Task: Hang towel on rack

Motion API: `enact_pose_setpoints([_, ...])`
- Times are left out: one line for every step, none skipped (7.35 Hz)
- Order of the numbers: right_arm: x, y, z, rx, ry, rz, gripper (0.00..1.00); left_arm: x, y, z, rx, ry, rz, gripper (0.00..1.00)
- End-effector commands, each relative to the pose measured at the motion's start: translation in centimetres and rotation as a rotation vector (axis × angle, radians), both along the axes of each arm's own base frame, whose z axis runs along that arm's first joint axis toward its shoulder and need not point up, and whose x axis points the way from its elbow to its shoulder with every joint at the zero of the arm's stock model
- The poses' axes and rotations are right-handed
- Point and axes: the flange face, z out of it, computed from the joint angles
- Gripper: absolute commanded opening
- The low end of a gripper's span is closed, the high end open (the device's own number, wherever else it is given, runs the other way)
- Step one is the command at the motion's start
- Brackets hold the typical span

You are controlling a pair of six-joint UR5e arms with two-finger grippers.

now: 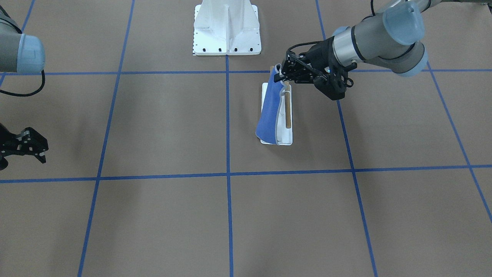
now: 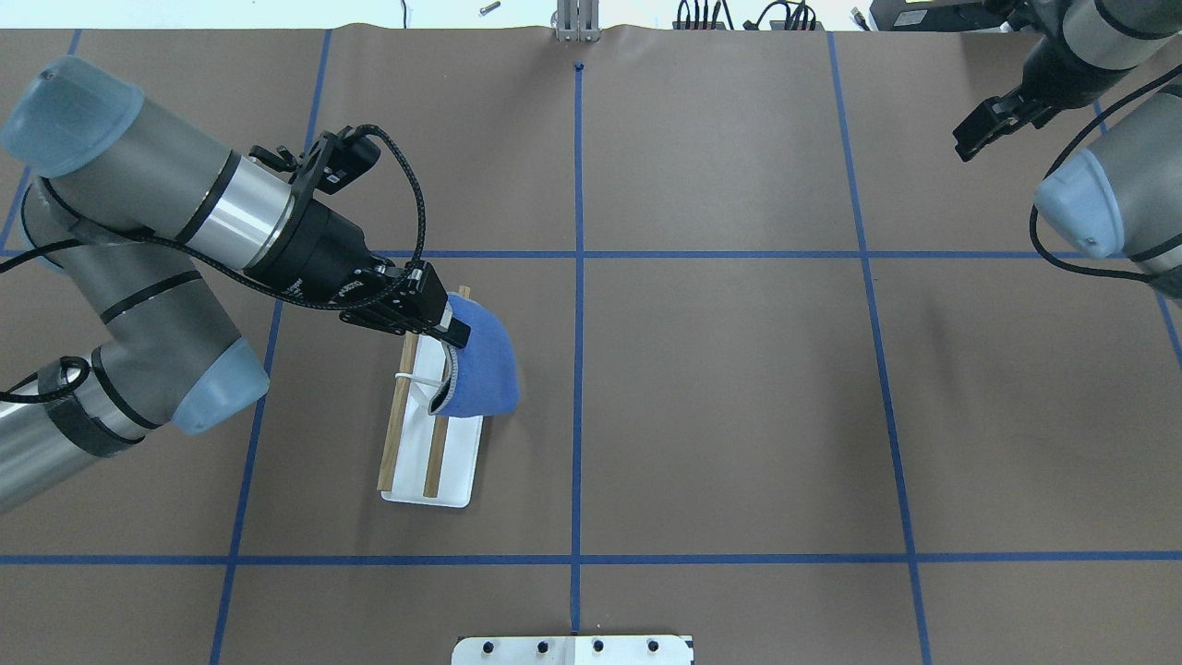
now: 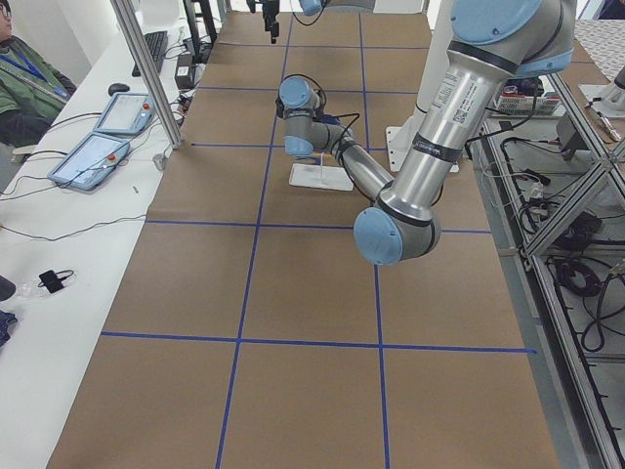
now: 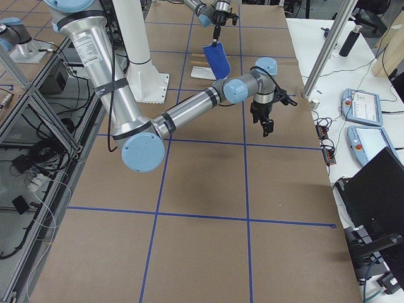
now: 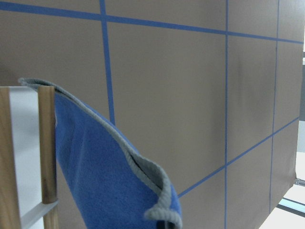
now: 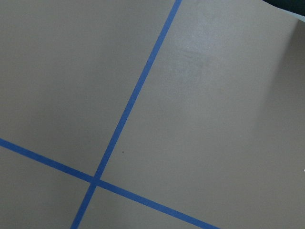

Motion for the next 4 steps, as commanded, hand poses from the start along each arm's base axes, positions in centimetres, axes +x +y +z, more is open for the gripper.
enact_pose_setpoints([0.0, 0.0, 0.0, -0.001, 0.000, 0.001, 1.00, -1.1, 0.4, 0.0, 0.005, 0.003, 0.075, 0.00])
enact_pose_setpoints([0.0, 0.0, 0.0, -0.001, -0.001, 0.002, 1.00, -3.3, -1.7, 0.7, -0.002, -0.008, 0.053, 0.00])
enact_pose_setpoints([0.0, 0.1, -0.1, -0.001, -0.002, 0.004, 1.00, -5.7, -4.2, 2.3, 0.059, -0.010, 0.046, 0.00])
enact_pose_setpoints([0.0, 0.1, -0.2, -0.002, -0.003, 0.006, 1.00, -7.0, -5.8, 4.2, 0.104, -0.019, 0.021, 0.00])
